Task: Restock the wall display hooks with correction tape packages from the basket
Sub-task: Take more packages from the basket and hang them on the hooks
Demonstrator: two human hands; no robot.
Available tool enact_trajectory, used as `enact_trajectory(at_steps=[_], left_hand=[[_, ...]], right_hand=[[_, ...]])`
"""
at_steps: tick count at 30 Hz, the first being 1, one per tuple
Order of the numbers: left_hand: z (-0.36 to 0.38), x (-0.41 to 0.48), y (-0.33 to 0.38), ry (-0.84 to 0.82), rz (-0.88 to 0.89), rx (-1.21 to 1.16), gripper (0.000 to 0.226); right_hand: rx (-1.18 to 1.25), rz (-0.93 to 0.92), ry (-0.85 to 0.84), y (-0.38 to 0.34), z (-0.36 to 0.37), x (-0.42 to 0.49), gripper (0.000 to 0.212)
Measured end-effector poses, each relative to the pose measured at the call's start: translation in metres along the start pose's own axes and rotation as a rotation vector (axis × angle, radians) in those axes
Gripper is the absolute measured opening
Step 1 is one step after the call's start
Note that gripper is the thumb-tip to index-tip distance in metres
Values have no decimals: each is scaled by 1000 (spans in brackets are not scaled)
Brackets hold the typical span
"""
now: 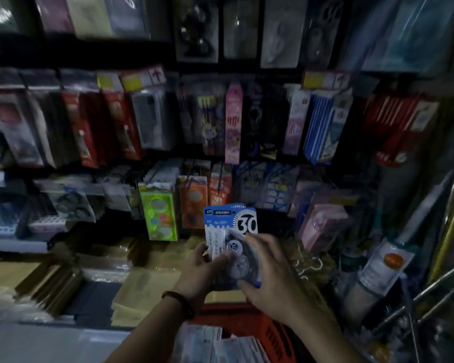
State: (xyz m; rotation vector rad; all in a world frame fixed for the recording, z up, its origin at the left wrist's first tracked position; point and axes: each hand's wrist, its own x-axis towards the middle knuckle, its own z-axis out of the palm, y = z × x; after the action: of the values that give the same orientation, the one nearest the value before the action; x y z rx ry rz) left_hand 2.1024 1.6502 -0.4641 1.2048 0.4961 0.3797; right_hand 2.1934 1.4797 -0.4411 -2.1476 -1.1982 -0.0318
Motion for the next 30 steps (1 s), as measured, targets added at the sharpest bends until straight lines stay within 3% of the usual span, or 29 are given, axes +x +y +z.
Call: enact_trajectory(at_steps=[4,9,13,19,30], left_hand=[[15,8,51,-22,132,30,42],[38,15,115,-116,228,72,43],[57,21,164,-135,270,130,48],[83,30,224,-181,333,105,25],[132,59,312,-128,611,247,30]], right_hand=[[-64,-79,81,-17,-30,34,86],[-118,-105,131,-40,-73,69,103],[-119,-143,206,-52,-108,96,97],[-134,-111,325,-59,-164,132,97],[-269,-54,552,-50,-277,184,93]])
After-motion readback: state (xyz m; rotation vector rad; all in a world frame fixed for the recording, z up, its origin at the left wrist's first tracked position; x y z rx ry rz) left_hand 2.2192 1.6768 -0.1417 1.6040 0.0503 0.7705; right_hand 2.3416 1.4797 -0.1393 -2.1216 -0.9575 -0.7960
